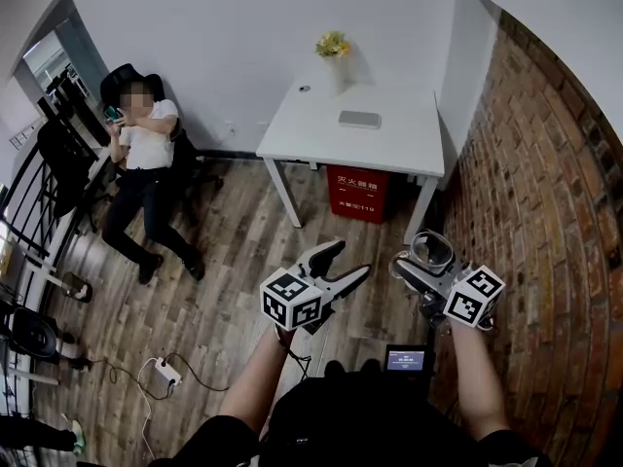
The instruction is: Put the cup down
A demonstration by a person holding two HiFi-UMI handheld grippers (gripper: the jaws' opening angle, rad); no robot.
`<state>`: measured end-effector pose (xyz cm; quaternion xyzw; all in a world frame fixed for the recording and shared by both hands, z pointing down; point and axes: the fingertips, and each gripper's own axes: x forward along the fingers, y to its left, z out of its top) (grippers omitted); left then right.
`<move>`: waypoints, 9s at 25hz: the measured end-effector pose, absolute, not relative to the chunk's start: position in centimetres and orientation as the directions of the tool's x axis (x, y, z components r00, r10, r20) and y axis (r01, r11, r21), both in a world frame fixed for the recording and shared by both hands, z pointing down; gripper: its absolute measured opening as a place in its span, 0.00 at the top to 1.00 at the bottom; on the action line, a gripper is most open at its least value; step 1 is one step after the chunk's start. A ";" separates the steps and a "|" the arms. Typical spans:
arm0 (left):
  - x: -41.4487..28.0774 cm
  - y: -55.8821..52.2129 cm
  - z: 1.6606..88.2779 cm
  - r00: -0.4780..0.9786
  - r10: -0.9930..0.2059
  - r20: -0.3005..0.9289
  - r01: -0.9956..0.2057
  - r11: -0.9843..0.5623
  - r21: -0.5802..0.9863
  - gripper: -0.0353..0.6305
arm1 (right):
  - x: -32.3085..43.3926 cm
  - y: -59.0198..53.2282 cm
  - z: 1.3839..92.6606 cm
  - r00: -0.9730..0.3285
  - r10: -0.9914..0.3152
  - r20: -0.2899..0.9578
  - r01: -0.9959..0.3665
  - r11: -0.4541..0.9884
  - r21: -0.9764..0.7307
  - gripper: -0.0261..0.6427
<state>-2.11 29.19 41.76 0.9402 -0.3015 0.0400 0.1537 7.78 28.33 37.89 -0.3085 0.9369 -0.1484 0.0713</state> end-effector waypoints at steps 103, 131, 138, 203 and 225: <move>-4.0 -29.5 45.2 0.770 -0.599 0.220 -0.637 -0.701 0.321 0.93 | 7.5 -30.5 42.7 -0.789 -0.613 0.044 -0.568 0.700 -0.433 0.32; -1.9 -36.9 46.3 0.833 -0.532 0.152 -0.539 -0.717 0.443 0.93 | 7.7 -37.2 44.3 -0.757 -0.649 0.075 -0.599 0.643 -0.477 0.32; -2.1 -37.3 46.4 0.845 -0.516 0.144 -0.517 -0.717 0.467 0.93 | 7.5 -37.4 44.6 -0.751 -0.656 0.080 -0.605 0.633 -0.483 0.32; -6.3 -40.4 51.5 0.752 -0.600 0.272 -0.640 -0.566 0.520 0.82 | 1.6 -48.2 63.1 -0.663 -0.645 0.379 -0.702 0.712 -0.017 0.32; -6.2 -38.9 50.2 0.776 -0.584 0.239 -0.617 -0.625 0.477 0.82 | 8.5 -42.8 57.7 -0.637 -0.708 0.305 -0.766 0.536 -0.355 0.24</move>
